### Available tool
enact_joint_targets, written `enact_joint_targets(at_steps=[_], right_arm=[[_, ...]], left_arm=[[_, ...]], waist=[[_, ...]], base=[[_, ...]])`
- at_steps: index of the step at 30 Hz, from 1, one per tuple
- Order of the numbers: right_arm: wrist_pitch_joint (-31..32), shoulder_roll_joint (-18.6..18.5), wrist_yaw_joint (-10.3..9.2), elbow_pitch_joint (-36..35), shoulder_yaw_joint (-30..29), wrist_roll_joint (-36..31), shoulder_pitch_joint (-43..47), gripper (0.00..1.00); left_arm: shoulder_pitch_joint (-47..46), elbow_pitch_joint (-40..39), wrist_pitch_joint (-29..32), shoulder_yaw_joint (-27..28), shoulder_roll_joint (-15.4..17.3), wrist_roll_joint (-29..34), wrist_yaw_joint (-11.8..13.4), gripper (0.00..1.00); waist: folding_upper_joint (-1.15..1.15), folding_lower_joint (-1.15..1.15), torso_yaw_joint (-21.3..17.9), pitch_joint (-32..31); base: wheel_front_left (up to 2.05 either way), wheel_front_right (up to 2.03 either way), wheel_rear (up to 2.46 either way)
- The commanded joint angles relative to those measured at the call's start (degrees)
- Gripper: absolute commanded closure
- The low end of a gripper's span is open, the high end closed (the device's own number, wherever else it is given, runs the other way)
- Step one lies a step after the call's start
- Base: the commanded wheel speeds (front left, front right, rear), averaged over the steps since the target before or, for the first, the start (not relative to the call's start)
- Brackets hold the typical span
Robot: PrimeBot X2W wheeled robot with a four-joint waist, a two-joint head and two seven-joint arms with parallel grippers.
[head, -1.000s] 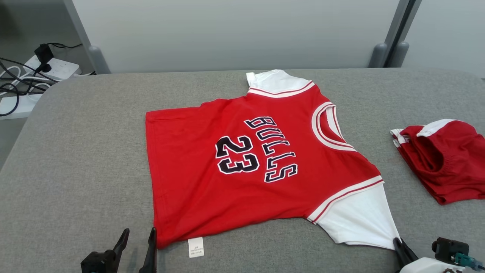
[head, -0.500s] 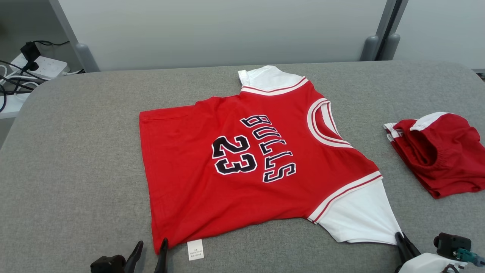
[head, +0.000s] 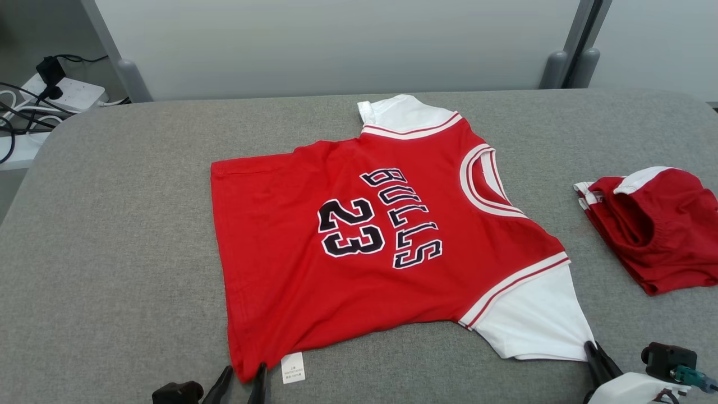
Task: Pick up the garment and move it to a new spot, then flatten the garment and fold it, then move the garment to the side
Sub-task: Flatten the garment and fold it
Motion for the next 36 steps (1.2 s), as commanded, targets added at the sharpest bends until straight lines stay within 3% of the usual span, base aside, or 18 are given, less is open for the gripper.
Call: enact_joint_targets(at_steps=[1,4,6,7,8,9,12,15,17,21,24,31,36], right_arm=[[-0.35,-0.89,-0.01,-1.05,1.22,-0.37,-1.04,1.00],[-0.35,-0.87,-0.01,-1.06,1.32,-0.35,-1.07,1.00],[-0.35,-0.88,-0.01,-1.05,1.37,-0.31,-1.14,1.00],[-0.35,-0.90,-0.01,-1.08,1.39,-0.31,-1.17,1.00],[-0.35,-0.93,-0.01,-1.12,1.43,-0.30,-1.22,1.00],[-0.35,-0.95,-0.01,-1.13,1.44,-0.31,-1.25,1.00],[-0.35,-0.96,-0.01,-1.13,1.43,-0.29,-1.24,1.00],[-0.35,-0.99,-0.01,-1.13,1.46,-0.20,-1.18,1.00],[-0.35,-0.99,-0.01,-1.10,1.51,-0.11,-1.13,1.00],[-0.35,-0.89,-0.01,-1.04,1.78,0.01,-1.17,1.00],[-0.35,-0.74,-0.01,-1.00,1.99,-0.04,-1.20,1.00],[-0.35,-0.88,-0.01,-1.18,2.23,0.18,-1.18,1.00],[-0.35,-0.81,-0.01,-1.42,2.30,0.27,-1.50,1.00]], left_arm=[[-3.08,-0.83,-0.60,1.45,0.31,-0.50,-0.26,0.12],[-3.31,-0.41,-0.60,0.75,0.31,-1.18,-0.35,0.25],[-3.43,-0.29,-0.60,0.48,0.31,-1.66,-0.38,0.29],[-3.48,-0.24,-0.60,0.29,0.31,-1.81,-0.40,0.39],[-3.57,-0.31,-0.60,-0.50,0.31,-2.19,-0.41,0.56],[-3.62,-0.28,-0.60,-0.91,0.31,-2.32,-0.42,0.62],[-3.68,-0.17,-0.60,-1.56,0.31,-2.49,-0.42,0.68],[-3.66,0.09,-0.60,-1.72,0.31,-2.16,-0.43,0.60],[-3.58,0.02,-0.60,-1.31,0.31,-1.53,-0.43,0.29],[-3.23,0.17,-0.60,-1.86,0.31,-0.50,-0.43,0.09],[-3.09,0.82,-0.60,-3.15,0.58,0.15,-0.43,0.14],[-3.66,1.41,-0.60,-3.97,2.23,3.66,-0.43,0.13],[-4.44,2.08,-0.60,-3.91,2.79,5.20,-0.44,0.22]], waist=[[0.00,0.00,0.02,0.02],[0.00,0.00,0.02,-0.01],[0.00,0.00,0.00,-0.05],[0.00,0.00,-0.01,-0.07],[0.00,0.00,-0.01,-0.09],[0.00,0.00,0.00,-0.11],[0.00,0.00,0.08,-0.22],[0.00,0.00,0.26,-0.34],[0.00,0.00,0.36,-0.44],[0.00,0.00,0.46,-0.58],[0.00,0.00,0.44,-0.71],[0.00,0.00,0.36,-0.65],[0.00,0.00,0.12,-0.25]], base=[[0.00,0.00,0.00],[0.00,0.00,0.00],[0.00,0.00,0.00],[0.00,0.00,0.00],[0.00,0.00,0.00],[0.00,0.00,0.00],[0.00,0.00,0.00],[0.00,0.00,0.00],[0.00,0.00,0.00],[0.00,0.00,0.00],[0.00,0.00,0.00],[0.00,0.00,0.00],[0.00,0.00,0.00]])
